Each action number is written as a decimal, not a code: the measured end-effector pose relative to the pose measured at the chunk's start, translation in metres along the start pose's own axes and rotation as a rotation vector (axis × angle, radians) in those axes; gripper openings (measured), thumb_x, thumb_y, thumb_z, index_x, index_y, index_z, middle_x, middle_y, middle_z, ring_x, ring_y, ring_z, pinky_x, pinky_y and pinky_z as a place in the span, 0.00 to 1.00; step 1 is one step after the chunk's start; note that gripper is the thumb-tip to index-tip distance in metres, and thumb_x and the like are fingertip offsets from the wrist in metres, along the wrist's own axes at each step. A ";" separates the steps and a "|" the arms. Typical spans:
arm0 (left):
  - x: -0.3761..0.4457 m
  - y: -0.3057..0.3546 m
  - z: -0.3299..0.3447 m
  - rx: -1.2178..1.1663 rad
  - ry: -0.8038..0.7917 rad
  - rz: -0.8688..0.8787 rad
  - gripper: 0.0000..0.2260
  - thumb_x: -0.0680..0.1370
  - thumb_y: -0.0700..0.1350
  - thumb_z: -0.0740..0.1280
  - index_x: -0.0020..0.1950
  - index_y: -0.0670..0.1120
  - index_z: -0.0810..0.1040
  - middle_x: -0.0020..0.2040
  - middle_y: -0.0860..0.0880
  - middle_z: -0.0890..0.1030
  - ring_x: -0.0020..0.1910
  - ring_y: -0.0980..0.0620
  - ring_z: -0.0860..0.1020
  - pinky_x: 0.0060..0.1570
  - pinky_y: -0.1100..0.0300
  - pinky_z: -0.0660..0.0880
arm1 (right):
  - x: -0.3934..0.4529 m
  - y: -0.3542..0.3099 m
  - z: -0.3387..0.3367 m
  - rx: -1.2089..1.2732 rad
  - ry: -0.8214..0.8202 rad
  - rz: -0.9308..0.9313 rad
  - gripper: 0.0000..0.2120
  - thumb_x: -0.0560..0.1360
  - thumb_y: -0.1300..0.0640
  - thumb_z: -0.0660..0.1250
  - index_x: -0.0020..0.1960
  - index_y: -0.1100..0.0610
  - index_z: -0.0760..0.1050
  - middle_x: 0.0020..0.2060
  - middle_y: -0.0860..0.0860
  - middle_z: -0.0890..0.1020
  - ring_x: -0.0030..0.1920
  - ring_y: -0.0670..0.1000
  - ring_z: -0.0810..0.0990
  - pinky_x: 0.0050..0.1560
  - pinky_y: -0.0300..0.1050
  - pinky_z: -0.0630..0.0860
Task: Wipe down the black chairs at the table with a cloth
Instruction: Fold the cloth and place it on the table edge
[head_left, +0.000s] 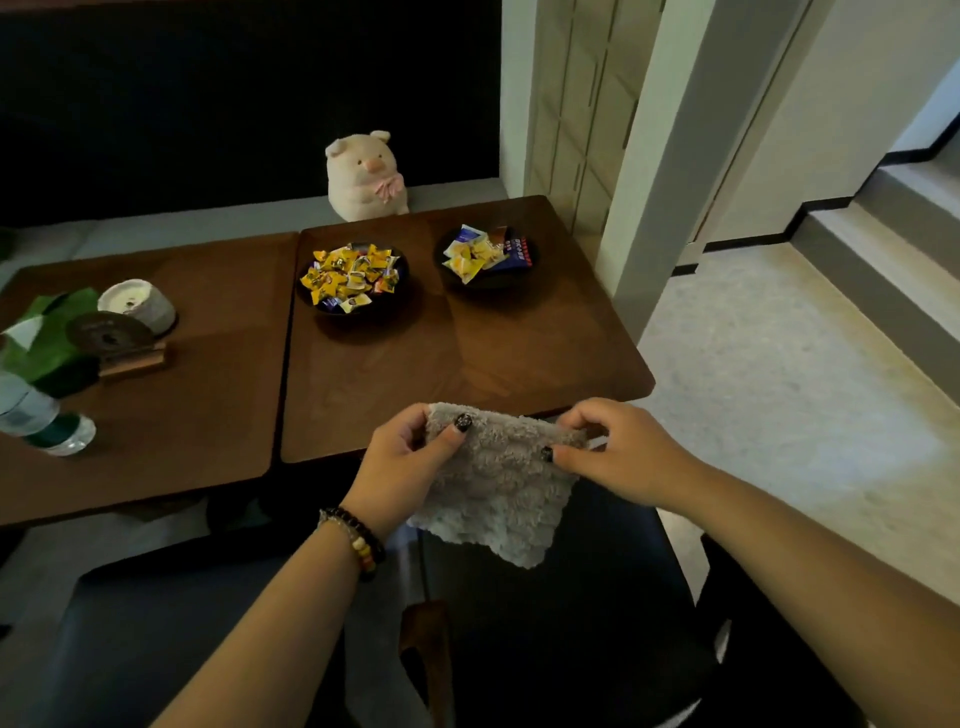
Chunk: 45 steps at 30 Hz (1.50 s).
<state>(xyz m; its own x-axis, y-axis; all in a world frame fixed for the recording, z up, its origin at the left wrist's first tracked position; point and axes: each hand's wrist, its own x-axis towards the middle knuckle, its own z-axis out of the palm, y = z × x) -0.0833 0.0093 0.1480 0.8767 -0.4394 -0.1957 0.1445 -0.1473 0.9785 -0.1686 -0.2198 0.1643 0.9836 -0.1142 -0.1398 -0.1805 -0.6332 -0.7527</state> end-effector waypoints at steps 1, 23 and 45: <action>0.010 -0.006 0.006 -0.019 0.025 -0.028 0.03 0.78 0.42 0.67 0.50 0.47 0.81 0.44 0.47 0.84 0.44 0.50 0.83 0.43 0.56 0.80 | 0.015 0.009 -0.006 0.040 -0.024 0.007 0.05 0.72 0.51 0.73 0.44 0.47 0.77 0.45 0.44 0.81 0.47 0.44 0.79 0.50 0.49 0.79; 0.183 -0.150 0.080 1.302 -0.112 0.057 0.39 0.79 0.55 0.61 0.79 0.48 0.38 0.79 0.52 0.39 0.78 0.50 0.38 0.76 0.43 0.44 | 0.182 0.193 0.059 -0.614 -0.156 -0.203 0.32 0.82 0.42 0.49 0.80 0.50 0.40 0.79 0.53 0.38 0.77 0.55 0.34 0.75 0.55 0.36; -0.010 -0.120 0.144 0.475 0.140 -0.250 0.46 0.78 0.47 0.68 0.75 0.57 0.30 0.79 0.58 0.48 0.76 0.54 0.57 0.72 0.59 0.55 | -0.068 0.216 0.007 -0.093 0.226 0.586 0.33 0.75 0.59 0.69 0.76 0.53 0.59 0.78 0.54 0.55 0.76 0.59 0.57 0.72 0.59 0.62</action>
<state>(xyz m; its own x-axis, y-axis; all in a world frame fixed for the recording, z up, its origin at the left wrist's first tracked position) -0.1751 -0.0963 0.0231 0.8998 -0.2223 -0.3754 0.1613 -0.6299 0.7598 -0.2741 -0.3434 0.0070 0.6997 -0.6143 -0.3649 -0.6981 -0.4792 -0.5319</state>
